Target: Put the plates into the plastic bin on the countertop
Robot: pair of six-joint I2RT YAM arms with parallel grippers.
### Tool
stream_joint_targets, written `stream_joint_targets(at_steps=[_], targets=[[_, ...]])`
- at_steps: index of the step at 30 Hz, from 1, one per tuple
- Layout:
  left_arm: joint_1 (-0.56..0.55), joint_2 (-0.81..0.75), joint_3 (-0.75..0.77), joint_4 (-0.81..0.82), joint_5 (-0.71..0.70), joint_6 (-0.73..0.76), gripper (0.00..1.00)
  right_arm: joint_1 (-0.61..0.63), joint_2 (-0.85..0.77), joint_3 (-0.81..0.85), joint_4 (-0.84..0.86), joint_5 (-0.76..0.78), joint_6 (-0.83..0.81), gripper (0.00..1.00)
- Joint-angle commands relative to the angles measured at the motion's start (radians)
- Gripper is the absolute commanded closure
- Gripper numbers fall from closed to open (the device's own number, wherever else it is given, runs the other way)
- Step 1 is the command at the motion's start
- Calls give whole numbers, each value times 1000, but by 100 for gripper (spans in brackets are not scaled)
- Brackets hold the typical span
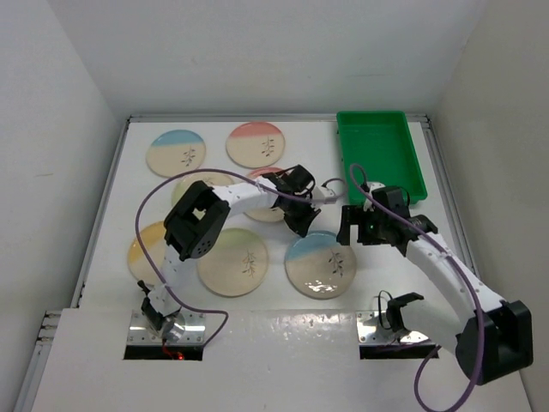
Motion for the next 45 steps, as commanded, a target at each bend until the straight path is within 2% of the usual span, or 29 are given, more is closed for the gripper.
stream_joint_targets(at_steps=[1,6,8,12,14,18,19,22,23,26,28,33,37,38,39,41,44,45], targets=[[31,-82,-1,-57,7,91,100,-23,30,-59,108,-127,5,0],[45,-187,9,-75,20,159,100,-66,103,-137,206,-204,-1,4],[45,-208,9,-75,43,159,100,-72,131,-166,262,-280,5,6],[45,-217,9,-84,34,168,100,-71,203,-229,406,-343,26,8],[54,-217,9,-84,34,177,100,-84,229,-263,482,-356,41,14],[54,-205,9,-84,25,187,100,-101,298,-292,567,-481,58,34],[54,-196,9,-84,25,187,100,-109,330,-306,600,-521,63,44],[63,-162,9,-75,34,187,100,-115,360,-327,664,-596,81,60],[63,-162,-1,-64,34,187,100,-121,364,-329,686,-604,93,71],[72,-141,-1,-46,44,187,100,-124,368,-336,688,-635,95,90],[72,-132,-1,-46,44,187,100,-129,358,-338,679,-638,94,98],[72,-122,-10,-37,53,187,100,-180,319,-335,668,-668,106,100],[95,-131,27,-37,53,176,100,-204,245,-288,592,-705,109,100],[95,-131,48,-57,53,176,81,-204,219,-259,576,-705,110,100],[112,-131,106,-73,53,176,71,-210,193,-220,549,-702,109,100],[157,-131,175,-129,71,176,59,-212,164,-138,483,-708,115,100],[236,-153,310,-164,85,155,51,-224,145,-61,464,-711,158,100],[256,-153,337,-164,85,142,43,-224,150,-24,467,-713,173,100]])
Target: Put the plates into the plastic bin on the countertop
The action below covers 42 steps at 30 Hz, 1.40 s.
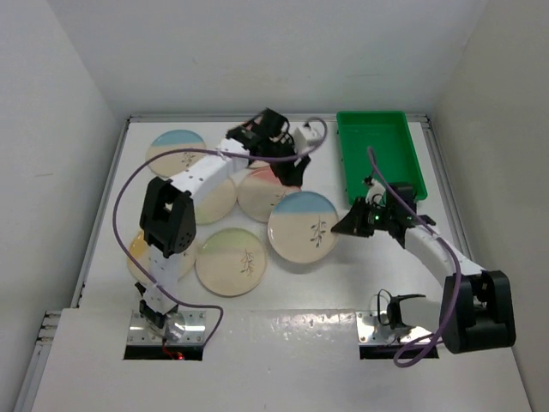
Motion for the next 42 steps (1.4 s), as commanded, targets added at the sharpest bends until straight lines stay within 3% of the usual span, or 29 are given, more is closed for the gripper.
stream_joint_targets(at_steps=[1,6,7,13,17,24,33,36,37,38,39,42], targets=[[125,-53,150,-10,37,-25,39,-30,-38,156,76,-83,85,100],[225,-64,210,-10,-70,-34,38,-70,65,338,202,-74,235,100],[255,-64,210,-10,-98,-56,38,-128,91,355,254,-59,287,100],[348,-64,126,-10,-156,-70,40,-268,227,451,422,234,488,100],[388,-23,95,-10,-146,-70,43,-342,322,445,564,323,697,100],[406,34,95,-10,-127,-48,44,-356,425,422,673,539,748,100],[415,134,29,-10,-95,-57,43,-348,589,414,641,515,784,100],[394,169,18,-10,-95,-57,42,-343,617,438,577,471,748,89],[382,169,18,-10,-107,-48,40,-336,628,467,532,457,740,79],[382,185,18,-10,-118,-48,40,-336,631,478,508,451,714,79],[368,194,18,-1,-127,-48,40,-330,634,494,456,451,690,65],[355,221,27,22,-127,-48,39,-313,626,555,295,464,630,51]])
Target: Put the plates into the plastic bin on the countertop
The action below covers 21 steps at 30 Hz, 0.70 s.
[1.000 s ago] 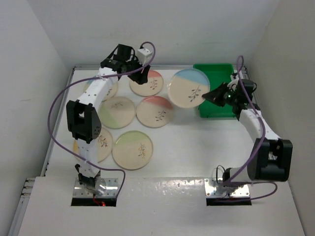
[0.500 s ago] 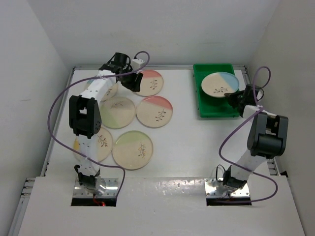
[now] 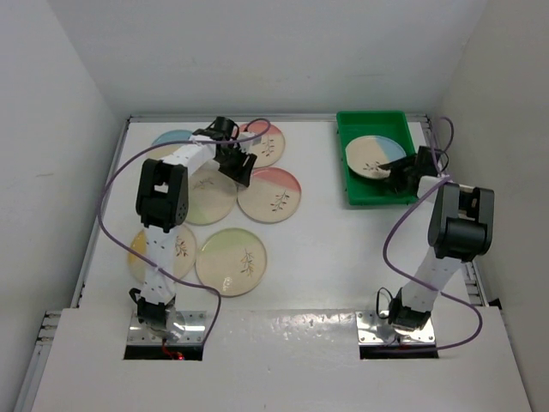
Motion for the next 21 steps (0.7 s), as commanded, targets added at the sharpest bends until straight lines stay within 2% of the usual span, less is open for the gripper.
stream_joint_targets(at_steps=[1,4,8,12,14,15,16,17,19,21], targets=[[-24,5,25,27,-2,-8,39,27,-43,108,-105,-14,-117,50],[-33,33,50,36,-29,-8,39,59,-72,176,-328,123,-221,45],[-53,68,50,45,-7,6,42,110,-130,233,-433,222,-322,45],[-53,109,50,33,-4,6,59,142,-205,208,-438,279,-395,45],[-53,134,50,-5,5,15,66,164,-244,199,-442,282,-426,41],[-53,134,50,-14,23,15,79,167,-267,196,-438,274,-469,39],[-53,145,60,-34,36,15,90,188,-285,193,-435,257,-498,26],[-53,145,60,-35,48,15,100,196,-291,191,-429,197,-550,16],[-53,145,70,-35,96,15,100,239,-304,188,-427,76,-635,0],[-53,102,88,-35,110,26,100,292,-281,190,-435,-61,-731,0]])
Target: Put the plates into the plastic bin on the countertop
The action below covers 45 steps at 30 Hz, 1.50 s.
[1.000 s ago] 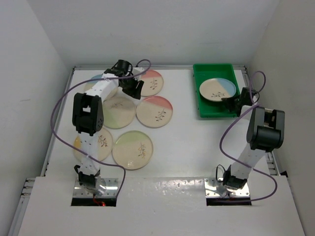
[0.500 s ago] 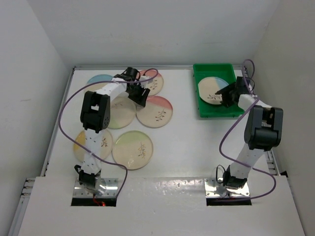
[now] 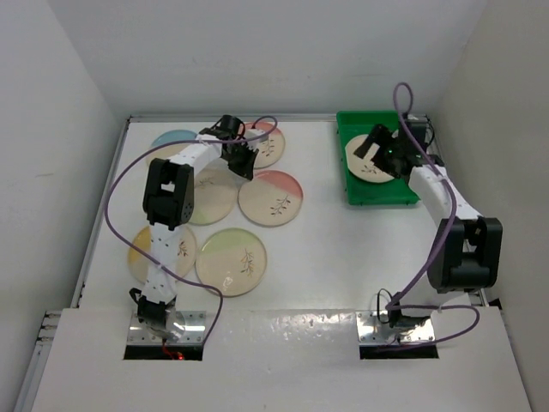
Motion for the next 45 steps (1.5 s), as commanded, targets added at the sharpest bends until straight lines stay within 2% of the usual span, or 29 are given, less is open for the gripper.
stream_joint_targets(at_steps=[1,3,5,7,8,9,11,13,18,20,22,23,26,27,30,37,38,39,40,42,43,45], targets=[[-17,9,27,-76,49,39,100,90,9,-1,-10,-276,-210,0],[-44,-25,48,-76,38,68,100,172,49,2,-16,-336,-267,6],[-56,-79,67,-76,29,99,100,225,100,11,-22,-362,-275,35],[-69,-135,67,-76,29,125,100,250,181,46,-24,-398,-254,53],[-69,-154,67,-76,40,139,100,264,215,53,-16,-402,-243,53],[-79,-169,67,-76,40,163,100,267,230,62,-10,-405,-229,45],[-79,-204,38,-76,30,172,100,268,288,66,25,-407,-212,20],[-89,-215,28,-76,30,185,100,267,343,91,44,-418,-215,16],[-89,-206,-4,-76,30,185,100,271,466,154,58,-488,-206,16],[-89,-206,-4,-67,40,185,100,276,497,139,109,-551,-185,20],[-89,-197,-13,-55,40,176,100,285,515,117,145,-608,-142,29],[-89,-197,-13,-42,49,176,100,287,528,88,206,-617,-108,39],[-89,-177,-13,-33,49,166,100,288,526,24,309,-677,-38,58],[-89,-168,-13,-33,49,166,100,285,520,7,330,-680,-25,73],[-89,-156,-22,-24,49,166,100,253,487,-50,403,-686,12,99],[-60,-177,-19,-24,60,157,100,212,345,-56,424,-738,64,100],[-40,-189,-1,-24,60,133,92,200,327,-52,429,-735,82,100],[-29,-189,13,-24,60,122,65,192,280,-44,438,-735,95,100],[-17,-201,40,-24,60,111,56,164,267,-39,450,-737,120,100],[25,-214,71,-24,70,79,46,140,232,-30,476,-734,177,100],[40,-223,103,-24,70,70,42,96,212,-27,546,-734,232,100],[81,-234,132,-24,70,41,40,58,189,-58,619,-728,334,100]])
